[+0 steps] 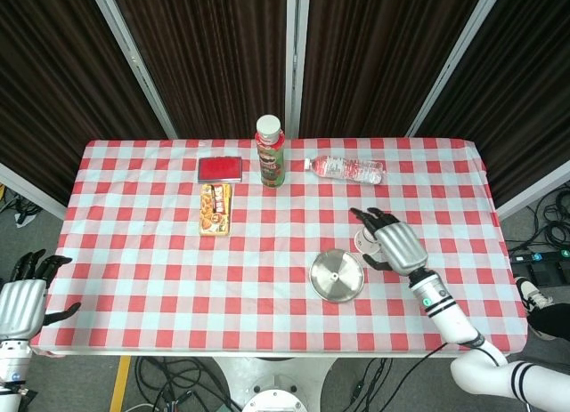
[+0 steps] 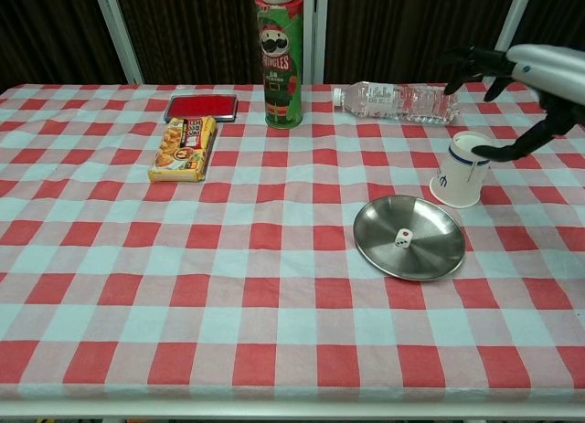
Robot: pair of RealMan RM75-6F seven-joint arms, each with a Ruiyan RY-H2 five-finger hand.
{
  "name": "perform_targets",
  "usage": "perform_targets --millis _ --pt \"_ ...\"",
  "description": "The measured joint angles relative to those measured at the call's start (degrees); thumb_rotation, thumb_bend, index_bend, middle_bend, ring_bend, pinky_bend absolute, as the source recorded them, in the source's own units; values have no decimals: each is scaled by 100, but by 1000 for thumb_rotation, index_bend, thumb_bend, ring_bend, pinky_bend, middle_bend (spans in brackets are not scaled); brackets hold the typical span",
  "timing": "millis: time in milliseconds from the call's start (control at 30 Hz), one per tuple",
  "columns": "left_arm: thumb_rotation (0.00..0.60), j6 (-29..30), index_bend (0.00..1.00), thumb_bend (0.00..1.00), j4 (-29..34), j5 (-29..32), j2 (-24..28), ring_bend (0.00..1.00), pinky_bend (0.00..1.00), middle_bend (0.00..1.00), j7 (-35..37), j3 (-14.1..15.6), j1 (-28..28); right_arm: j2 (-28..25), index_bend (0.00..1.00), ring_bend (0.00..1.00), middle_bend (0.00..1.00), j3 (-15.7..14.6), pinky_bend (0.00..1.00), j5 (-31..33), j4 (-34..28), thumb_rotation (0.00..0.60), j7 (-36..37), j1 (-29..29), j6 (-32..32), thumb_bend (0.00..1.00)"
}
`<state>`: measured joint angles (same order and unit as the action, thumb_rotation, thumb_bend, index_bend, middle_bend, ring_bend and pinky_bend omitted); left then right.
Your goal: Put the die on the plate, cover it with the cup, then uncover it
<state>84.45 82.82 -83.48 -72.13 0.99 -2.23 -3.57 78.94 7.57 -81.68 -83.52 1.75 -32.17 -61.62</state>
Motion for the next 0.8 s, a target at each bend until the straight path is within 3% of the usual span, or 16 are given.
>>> perform_targets --millis 200,367,500,800 --pt "600 -37 252 0 79 -14 8 98 88 226 -72 2 -30 -198 25 38 139 110 161 611 315 600 543 96 389 68" --pt "600 -48 252 0 142 43 50 98 88 226 -158 -11 -24 1 25 33 161 121 140 878 835 600 1015 10 1031 68" --pt "600 -35 252 0 192 69 91 98 88 226 -199 -11 -1 180 28 33 178 126 130 900 1069 600 1791 -98 1500 69" --pt "600 -31 252 0 270 83 128 98 88 226 -255 3 20 771 215 44 242 156 130 647 2011 600 3235 -327 1992 107"
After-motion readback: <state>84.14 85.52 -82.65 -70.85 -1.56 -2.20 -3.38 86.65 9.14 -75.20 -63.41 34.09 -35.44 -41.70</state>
